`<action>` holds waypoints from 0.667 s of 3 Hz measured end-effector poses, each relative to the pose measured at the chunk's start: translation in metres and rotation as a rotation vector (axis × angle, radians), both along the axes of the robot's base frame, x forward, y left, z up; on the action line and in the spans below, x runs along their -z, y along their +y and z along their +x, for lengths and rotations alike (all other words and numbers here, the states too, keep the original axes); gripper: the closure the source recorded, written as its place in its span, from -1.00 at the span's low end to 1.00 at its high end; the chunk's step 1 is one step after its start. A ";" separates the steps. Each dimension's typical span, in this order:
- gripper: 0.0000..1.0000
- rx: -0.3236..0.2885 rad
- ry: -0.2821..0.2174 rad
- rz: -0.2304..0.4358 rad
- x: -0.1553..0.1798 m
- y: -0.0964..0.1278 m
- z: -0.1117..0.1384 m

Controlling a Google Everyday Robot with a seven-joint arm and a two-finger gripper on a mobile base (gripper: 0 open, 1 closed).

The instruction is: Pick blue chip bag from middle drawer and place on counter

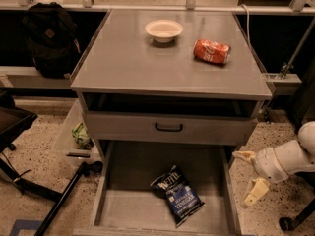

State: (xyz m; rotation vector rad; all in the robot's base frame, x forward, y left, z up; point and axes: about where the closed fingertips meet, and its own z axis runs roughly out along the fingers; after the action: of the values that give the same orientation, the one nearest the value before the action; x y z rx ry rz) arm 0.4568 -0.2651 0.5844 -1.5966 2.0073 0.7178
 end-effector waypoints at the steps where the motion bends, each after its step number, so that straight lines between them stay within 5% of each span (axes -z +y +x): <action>1: -1.00 0.000 0.000 0.000 0.000 0.000 0.000; 2: -1.00 0.021 -0.040 -0.014 0.007 0.002 0.015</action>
Offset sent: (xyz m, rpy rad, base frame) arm 0.0391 -0.0002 -0.0145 -0.0412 -0.1096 -0.0626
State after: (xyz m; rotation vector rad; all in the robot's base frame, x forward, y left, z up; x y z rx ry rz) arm 0.4716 -0.2635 0.5773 -1.5826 2.0022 0.6602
